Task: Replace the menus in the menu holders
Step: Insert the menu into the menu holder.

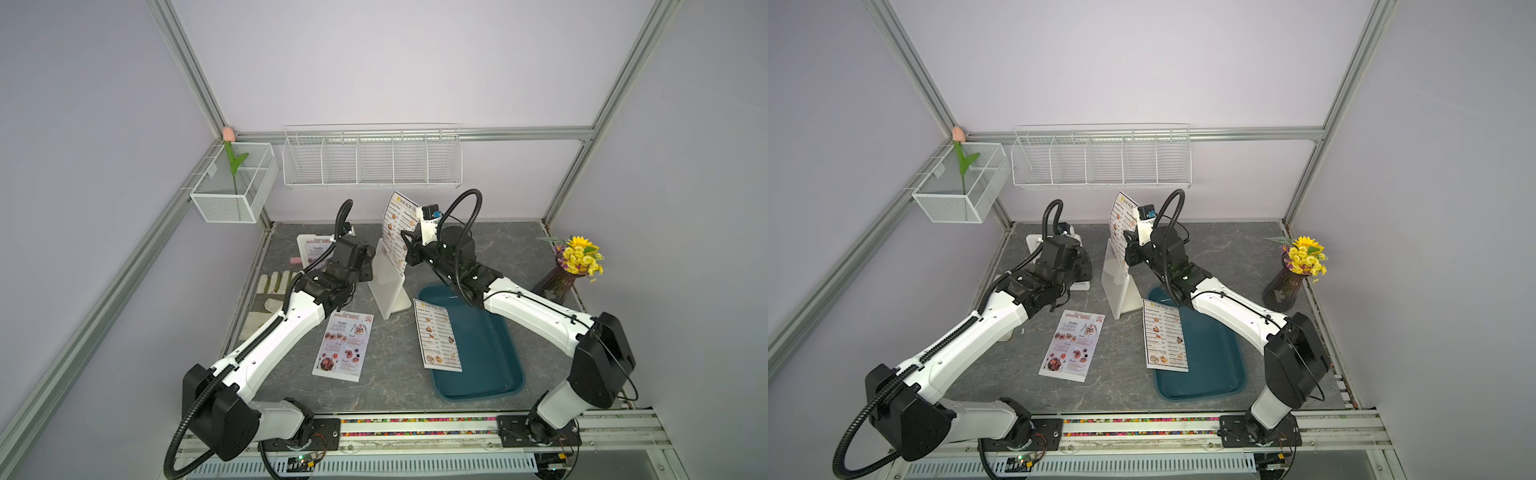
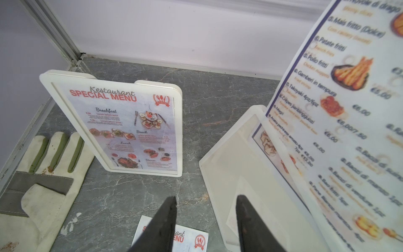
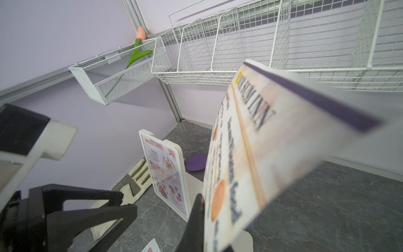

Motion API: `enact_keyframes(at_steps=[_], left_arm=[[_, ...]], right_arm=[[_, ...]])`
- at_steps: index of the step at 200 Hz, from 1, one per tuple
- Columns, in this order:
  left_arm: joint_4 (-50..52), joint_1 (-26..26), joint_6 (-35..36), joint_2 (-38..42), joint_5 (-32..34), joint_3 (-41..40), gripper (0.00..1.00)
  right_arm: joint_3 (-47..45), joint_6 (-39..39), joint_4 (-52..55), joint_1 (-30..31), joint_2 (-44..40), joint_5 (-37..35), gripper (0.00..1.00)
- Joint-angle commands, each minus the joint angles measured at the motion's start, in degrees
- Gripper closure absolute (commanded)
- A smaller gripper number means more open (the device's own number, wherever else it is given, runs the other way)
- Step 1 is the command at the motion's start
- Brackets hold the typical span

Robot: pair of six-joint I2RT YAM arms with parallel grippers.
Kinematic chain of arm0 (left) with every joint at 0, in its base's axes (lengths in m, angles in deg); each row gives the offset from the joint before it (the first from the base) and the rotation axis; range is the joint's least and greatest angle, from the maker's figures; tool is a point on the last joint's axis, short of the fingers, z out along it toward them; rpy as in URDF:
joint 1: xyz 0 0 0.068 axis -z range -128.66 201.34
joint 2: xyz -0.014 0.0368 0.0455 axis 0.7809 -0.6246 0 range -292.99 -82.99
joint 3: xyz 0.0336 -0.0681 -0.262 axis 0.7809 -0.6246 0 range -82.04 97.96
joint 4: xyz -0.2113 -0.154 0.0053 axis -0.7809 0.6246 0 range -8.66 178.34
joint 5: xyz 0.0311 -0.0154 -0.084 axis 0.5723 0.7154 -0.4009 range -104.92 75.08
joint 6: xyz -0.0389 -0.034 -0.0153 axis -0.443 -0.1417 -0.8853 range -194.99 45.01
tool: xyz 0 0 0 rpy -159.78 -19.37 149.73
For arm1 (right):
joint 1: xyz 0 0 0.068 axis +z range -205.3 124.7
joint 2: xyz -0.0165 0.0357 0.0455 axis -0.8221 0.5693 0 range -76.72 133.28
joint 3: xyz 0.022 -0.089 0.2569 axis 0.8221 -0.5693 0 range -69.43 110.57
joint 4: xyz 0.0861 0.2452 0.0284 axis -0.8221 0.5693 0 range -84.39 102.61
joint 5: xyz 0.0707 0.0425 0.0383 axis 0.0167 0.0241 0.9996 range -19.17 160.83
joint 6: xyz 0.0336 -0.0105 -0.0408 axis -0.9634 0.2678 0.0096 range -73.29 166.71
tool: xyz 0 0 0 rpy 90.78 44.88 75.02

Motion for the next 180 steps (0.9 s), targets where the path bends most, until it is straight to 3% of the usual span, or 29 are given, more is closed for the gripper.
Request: enact_keyframes(at_steps=[1,102,148,180], left_arm=[[0.1,-0.6,0.4,-0.5,-0.5,1.9,0.53],[-1.2,-1.1,0.2,-1.3,-0.8,1.5,0.53],[-1.5,-1.1,-0.2,-1.0,-0.7,1.1,0.53],[-1.6,-1.1,-0.3,-0.4,-0.6,0.6,0.53]], right_arm=[[-1.8,2.2,-5.4,0.4,0.8,-1.2,0.93],[-8.9,0.2,-14.9,2.8,-1.5,-4.7,0.93],[-10.0,-3.1,-13.4,3.5,-2.8,-4.4,0.81],[-9.5,-5.4,-9.9,3.6,-3.9,-0.4,0.76]])
